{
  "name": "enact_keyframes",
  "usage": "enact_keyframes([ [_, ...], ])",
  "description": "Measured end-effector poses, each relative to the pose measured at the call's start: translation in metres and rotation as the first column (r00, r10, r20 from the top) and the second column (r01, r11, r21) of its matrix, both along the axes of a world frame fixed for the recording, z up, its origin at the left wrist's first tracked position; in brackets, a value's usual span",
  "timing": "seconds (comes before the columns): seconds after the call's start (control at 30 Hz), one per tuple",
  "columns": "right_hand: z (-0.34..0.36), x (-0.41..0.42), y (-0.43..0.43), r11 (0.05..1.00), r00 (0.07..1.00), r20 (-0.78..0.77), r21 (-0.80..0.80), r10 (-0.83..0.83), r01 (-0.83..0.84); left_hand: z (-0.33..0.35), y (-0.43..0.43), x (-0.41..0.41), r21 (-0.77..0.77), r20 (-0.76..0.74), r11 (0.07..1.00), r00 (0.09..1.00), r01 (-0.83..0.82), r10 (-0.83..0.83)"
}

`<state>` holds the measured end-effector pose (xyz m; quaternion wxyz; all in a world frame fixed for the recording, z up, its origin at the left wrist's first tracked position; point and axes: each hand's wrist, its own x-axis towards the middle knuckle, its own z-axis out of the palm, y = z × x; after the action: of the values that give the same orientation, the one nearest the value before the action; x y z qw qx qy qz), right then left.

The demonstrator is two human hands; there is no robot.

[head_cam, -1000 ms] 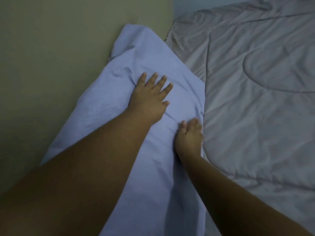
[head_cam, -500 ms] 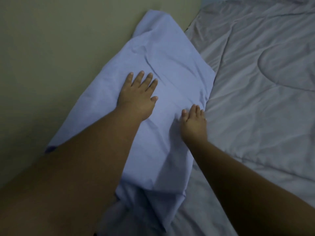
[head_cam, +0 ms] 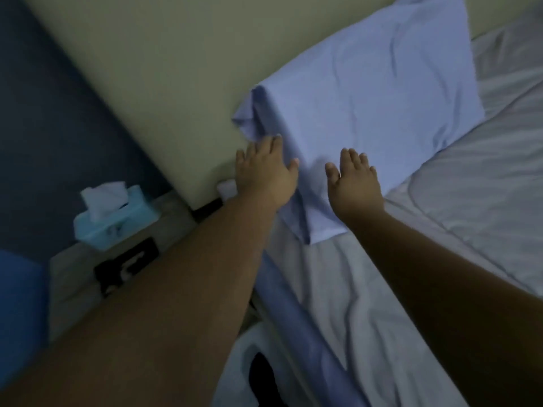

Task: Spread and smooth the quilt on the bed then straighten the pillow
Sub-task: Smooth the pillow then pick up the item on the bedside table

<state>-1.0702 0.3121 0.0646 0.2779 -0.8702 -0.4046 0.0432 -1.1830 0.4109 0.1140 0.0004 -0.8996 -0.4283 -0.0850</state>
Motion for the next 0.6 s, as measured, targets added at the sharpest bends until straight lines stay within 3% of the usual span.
enact_keyframes([
  [0.27, -0.011, -0.139, 0.043, 0.915, 0.909, 0.101, -0.052, 0.404, -0.4, -0.044, 0.0, -0.155, -0.171, 0.131, 0.892, 0.888, -0.419, 0.442],
  [0.6, -0.044, -0.294, 0.154, 0.714, 0.708, 0.091, -0.091, 0.7, -0.694, -0.089, 0.077, -0.325, -0.319, 0.242, 0.597, 0.545, -0.736, 0.803],
])
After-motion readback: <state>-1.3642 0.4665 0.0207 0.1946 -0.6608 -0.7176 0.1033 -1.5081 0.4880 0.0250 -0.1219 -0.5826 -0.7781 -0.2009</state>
